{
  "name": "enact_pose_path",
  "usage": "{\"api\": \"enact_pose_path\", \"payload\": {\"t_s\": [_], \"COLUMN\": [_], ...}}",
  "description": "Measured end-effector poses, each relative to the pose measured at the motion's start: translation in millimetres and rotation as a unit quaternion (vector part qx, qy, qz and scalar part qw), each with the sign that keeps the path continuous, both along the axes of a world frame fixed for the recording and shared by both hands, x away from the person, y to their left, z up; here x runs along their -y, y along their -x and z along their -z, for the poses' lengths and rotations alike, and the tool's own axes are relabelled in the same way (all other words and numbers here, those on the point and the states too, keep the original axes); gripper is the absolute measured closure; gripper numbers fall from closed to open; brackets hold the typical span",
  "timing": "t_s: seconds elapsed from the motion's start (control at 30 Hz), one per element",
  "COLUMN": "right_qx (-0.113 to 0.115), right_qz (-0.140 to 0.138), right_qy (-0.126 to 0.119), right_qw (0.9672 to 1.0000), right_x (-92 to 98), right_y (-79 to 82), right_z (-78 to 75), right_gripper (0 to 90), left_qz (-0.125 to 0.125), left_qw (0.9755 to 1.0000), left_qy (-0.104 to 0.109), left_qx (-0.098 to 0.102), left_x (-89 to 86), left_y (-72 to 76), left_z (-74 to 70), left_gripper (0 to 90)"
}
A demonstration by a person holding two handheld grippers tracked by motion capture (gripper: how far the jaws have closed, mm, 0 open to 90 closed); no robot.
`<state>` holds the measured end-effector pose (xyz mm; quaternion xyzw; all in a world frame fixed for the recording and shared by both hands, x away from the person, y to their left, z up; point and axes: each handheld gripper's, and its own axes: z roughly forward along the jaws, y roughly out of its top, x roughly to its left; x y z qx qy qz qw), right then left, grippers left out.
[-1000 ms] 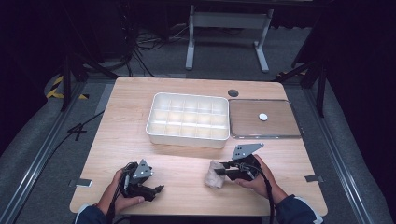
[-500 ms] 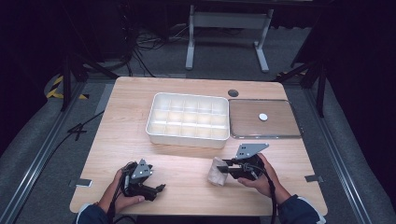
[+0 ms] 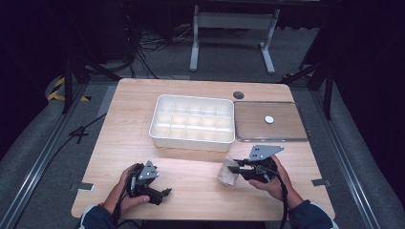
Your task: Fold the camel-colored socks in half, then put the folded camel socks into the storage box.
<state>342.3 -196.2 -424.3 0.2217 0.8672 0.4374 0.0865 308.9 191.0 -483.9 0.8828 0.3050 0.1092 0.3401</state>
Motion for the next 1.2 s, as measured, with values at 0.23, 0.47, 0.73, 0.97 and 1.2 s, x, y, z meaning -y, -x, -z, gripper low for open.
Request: {"api": "enact_pose_path", "payload": {"t_s": [0.23,0.47,0.73,0.97,1.2], "right_qx": [0.007,0.013,0.024,0.032,0.04], "right_qz": [0.011,0.018,0.028,0.039,0.049], "right_qy": [-0.007,-0.015,-0.028,-0.032,-0.037], "right_qw": [0.9999,0.9996,0.9989,0.9982,0.9973], "right_x": [4.0,7.8,14.5,19.6,24.5], "right_y": [-3.0,-5.3,-3.8,-3.0,-3.2], "right_z": [-4.9,-9.4,-16.4,-21.1,-24.2], "right_gripper": [72.5,72.5,72.4,72.4,72.2], "left_qz": [0.0,0.0,0.0,0.0,0.002], "left_qw": [1.0,1.0,1.0,1.0,1.0], "left_qy": [-0.002,-0.002,0.0,-0.001,-0.003], "left_qx": [0.001,0.001,0.0,-0.001,0.0], "left_x": [0.2,0.2,0.1,0.2,0.2], "left_y": [-0.2,-0.2,0.0,-0.1,-0.8], "left_z": [-0.2,-0.1,0.1,0.0,-0.1], "left_gripper": [2.6,2.6,2.6,2.4,2.0]}}
